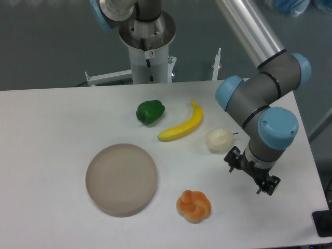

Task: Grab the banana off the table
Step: 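Move the gripper over the yellow banana and lower toward it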

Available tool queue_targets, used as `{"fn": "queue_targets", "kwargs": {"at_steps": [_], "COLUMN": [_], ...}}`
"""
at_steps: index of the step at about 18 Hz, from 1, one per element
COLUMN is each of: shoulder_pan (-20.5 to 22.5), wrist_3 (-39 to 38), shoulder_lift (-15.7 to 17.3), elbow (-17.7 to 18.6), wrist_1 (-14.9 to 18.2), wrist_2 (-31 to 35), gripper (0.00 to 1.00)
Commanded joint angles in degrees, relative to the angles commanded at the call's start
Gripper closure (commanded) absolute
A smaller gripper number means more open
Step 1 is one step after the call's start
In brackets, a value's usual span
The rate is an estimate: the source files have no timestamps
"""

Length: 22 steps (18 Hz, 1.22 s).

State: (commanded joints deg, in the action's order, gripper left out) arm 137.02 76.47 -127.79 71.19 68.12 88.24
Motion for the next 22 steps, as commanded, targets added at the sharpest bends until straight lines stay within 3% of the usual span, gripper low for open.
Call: {"fn": "queue_targets", "kwargs": {"at_steps": [7,9,12,16,22], "shoulder_pan": [-1.75,-3.15,-7.28,-12.64,-13.27], "wrist_3": [-0.18,-0.44,-2.11,-4.13,-2.21], "shoulder_lift": [-0.09,0.61,5.00,5.88,14.05], "elbow": [0.35,2.54,10.34,14.32,27.40], "wrist_1": [0.26,0.26,0.18,0.17,-1.14], "wrist_2": [0.70,0.88,1.05,4.91,4.75], "gripper": [0.00,0.00,0.00,0.00,0.00]}}
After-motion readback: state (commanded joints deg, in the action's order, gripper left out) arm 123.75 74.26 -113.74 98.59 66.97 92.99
